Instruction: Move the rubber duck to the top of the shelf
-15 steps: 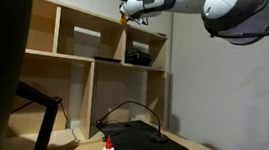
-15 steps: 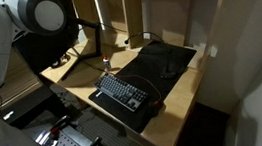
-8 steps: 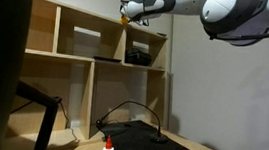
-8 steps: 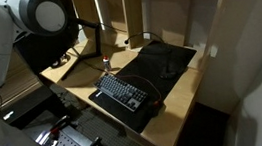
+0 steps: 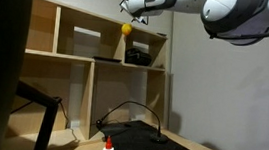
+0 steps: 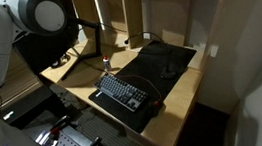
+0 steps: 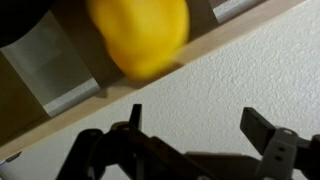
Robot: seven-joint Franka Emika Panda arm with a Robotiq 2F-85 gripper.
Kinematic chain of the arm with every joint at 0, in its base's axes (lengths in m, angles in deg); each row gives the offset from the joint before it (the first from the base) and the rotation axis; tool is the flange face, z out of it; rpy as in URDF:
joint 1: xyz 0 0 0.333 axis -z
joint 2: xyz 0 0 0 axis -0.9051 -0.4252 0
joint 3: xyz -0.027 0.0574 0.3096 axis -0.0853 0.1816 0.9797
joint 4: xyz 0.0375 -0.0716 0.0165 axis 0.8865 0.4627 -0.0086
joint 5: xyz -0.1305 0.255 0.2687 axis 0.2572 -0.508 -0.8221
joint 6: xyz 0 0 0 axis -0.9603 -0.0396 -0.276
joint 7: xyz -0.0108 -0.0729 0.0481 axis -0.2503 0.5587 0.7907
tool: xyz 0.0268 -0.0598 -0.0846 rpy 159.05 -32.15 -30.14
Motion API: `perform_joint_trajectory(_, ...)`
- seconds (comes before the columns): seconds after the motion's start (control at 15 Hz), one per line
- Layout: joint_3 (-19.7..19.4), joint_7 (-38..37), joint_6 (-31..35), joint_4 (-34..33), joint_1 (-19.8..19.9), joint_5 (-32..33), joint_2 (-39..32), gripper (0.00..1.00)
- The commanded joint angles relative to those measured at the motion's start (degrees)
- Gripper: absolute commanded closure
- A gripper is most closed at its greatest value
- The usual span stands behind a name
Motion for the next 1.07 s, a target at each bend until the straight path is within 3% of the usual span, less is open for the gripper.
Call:
perform_joint_trajectory(0.0,2.28,-2.93,-4.23,-1.18,0.67,-4.57,2.12,0.0)
perform_joint_trajectory(0.07,-1.43,-0.73,-7.87,-8.42,-0.99,-11.51,-1.27,0.0)
perform_joint_trajectory(0.27,-1.74,-3.59,-15.34,-10.15,-0.04,-18.83,0.23,0.0)
perform_joint_trajectory(0.33,0.95,-5.51,-15.85,-4.47,1.31,-18.42,4.24,0.0)
perform_joint_trajectory(0.47,2.14,-6.51,-21.54,-5.16,2.75,-21.56,5.35,0.0)
perform_joint_trajectory(0.53,0.79,-6.19,-26.65,-10.21,3.08,-25.23,3.28,0.0)
perform_joint_trajectory(0.6,1.3,-6.59,-29.85,-10.11,4.22,-27.09,4.06,0.0)
perform_joint_trajectory(0.67,2.12,-6.36,-31.1,-5.78,5.68,-29.63,7.18,0.0)
perform_joint_trajectory(1.0,5.45,-6.14,-45.17,-5.24,14.24,-41.59,10.03,0.0)
